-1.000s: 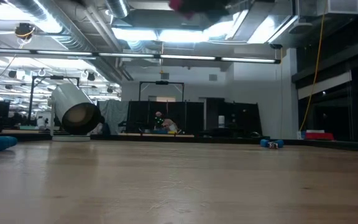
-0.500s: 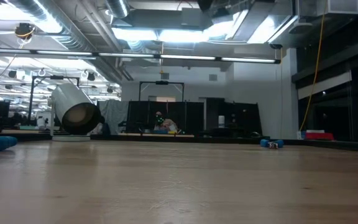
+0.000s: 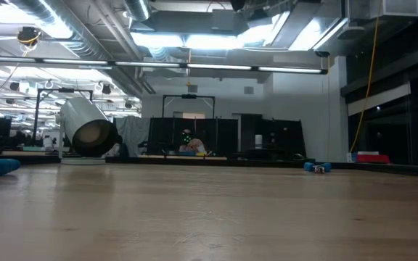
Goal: Pick & Place School Supplies
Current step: Put the red eraser into the black basket, then put the blue puncher into the red bin
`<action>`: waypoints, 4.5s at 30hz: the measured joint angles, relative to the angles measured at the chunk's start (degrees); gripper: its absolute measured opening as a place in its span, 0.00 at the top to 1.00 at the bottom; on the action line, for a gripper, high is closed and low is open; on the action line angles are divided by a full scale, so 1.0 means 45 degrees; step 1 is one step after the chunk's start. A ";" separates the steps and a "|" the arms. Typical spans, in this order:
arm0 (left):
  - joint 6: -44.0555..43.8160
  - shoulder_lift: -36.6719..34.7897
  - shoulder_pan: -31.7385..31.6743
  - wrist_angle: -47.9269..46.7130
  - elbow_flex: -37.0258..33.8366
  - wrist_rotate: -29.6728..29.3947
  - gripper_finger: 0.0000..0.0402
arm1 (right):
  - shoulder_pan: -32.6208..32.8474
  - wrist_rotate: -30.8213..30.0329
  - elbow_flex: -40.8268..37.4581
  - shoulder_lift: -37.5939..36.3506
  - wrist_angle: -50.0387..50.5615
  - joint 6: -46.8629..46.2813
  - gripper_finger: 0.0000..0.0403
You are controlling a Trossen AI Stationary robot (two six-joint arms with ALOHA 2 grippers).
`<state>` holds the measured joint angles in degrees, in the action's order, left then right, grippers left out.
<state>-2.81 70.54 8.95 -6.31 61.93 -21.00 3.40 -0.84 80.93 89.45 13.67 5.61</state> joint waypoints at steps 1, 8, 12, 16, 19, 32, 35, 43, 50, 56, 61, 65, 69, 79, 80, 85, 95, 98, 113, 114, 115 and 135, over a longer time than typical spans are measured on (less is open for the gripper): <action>-0.0004 -0.0001 0.0000 0.0017 0.0000 0.0001 0.72 | 0.0000 -0.0005 0.0000 -0.0001 0.0002 0.0005 0.96; -0.0264 -0.0052 0.0004 0.0033 0.0005 -0.0360 0.93 | -0.0024 -0.0099 -0.0019 -0.0024 0.0134 0.0047 0.96; -0.0583 -0.0131 0.0000 0.0057 0.0005 -0.0565 0.97 | -0.0029 -0.0303 -0.0015 -0.0024 0.0040 -0.0010 0.96; -0.0860 -0.0165 0.0005 -0.0101 0.0005 -0.0533 0.97 | -0.0019 -0.0325 -0.0015 -0.0015 0.0011 -0.0127 0.95; -0.0925 -0.0165 0.0018 -0.0174 0.0005 -0.0575 0.97 | -0.0011 -0.1099 -0.0015 0.0000 0.0003 -0.0699 0.86; -0.3069 -0.0338 0.0745 -0.4699 -0.0034 -0.0749 0.97 | -0.0291 -0.2488 0.0048 -0.0088 0.0786 -0.1678 0.45; -0.4478 -0.0846 0.0943 -0.7063 -0.0009 -0.0171 0.97 | -0.0251 -0.2337 0.0034 -0.0083 0.1538 -0.1871 0.46; -0.8707 -0.1415 0.3350 -0.9577 -0.0188 0.6106 0.97 | -0.0265 -0.1476 0.0019 -0.0112 0.2668 -0.2389 0.51; -1.1182 -0.0722 0.5659 -0.7195 -0.1868 0.6904 0.97 | -0.0248 -0.1105 0.0019 -0.0112 0.3608 -0.2327 0.54; -1.2470 0.0494 0.6595 -0.4071 -0.3603 0.7022 0.97 | -0.0228 -0.0551 0.0010 -0.0112 0.4365 -0.2400 0.55; -1.2676 0.1425 0.7099 -0.4415 -0.4095 0.7097 0.86 | -0.0243 -0.0240 0.0010 -0.0112 0.5083 -0.2610 0.55; -1.2391 0.1413 0.6949 -0.4343 -0.4090 0.7242 0.67 | -0.0233 0.0060 0.0010 -0.0112 0.5466 -0.2822 0.55; -1.1681 0.1019 0.6878 -0.4393 -0.4080 0.7126 0.49 | -0.0233 0.0107 0.0007 -0.0117 0.5687 -0.2979 0.55; -1.7390 -0.1487 0.5373 -1.1507 -0.3621 0.1860 0.44 | -0.0233 -0.0264 0.0005 -0.0117 0.5878 -0.3408 0.55; -1.9103 -0.1641 0.5011 -1.2407 -0.3689 0.2063 0.46 | -0.0233 -0.0356 0.0005 -0.0117 0.5878 -0.3404 0.55; -2.2667 -0.1840 0.3984 -1.1707 -0.4682 0.4126 0.53 | -0.0233 -0.0847 0.0005 -0.0117 0.5878 -0.3384 0.55; -2.3143 -0.1018 0.3042 -0.8959 -0.6366 0.4259 0.60 | -0.0198 -0.1054 0.0005 -0.0117 0.5829 -0.3121 0.55; -2.2721 -0.0601 0.2769 -0.8841 -0.6392 0.4228 0.62 | -0.0143 -0.1054 0.0005 -0.0117 0.5825 -0.3088 0.55; -1.9364 0.1982 0.1159 -0.6937 -0.6087 0.4990 0.79 | 0.0052 -0.1046 0.0001 -0.0117 0.6034 -0.3055 0.55; -1.8996 0.1972 0.0987 -0.6861 -0.5935 0.4805 0.85 | 0.0058 -0.1049 0.0001 -0.0117 0.6047 -0.3056 0.55; -1.8625 0.1887 0.0785 -0.6566 -0.5777 0.4276 0.90 | 0.0058 -0.1047 0.0000 -0.0125 0.6118 -0.3077 0.55; -1.0117 -0.0084 -0.5132 1.1892 -0.4503 1.3573 0.92 | -0.1519 0.2149 -0.3215 -0.5722 -0.0321 -0.5655 0.55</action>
<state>-48.34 70.17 -14.15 47.20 41.67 40.08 -3.44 8.83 66.46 63.70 12.22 -19.84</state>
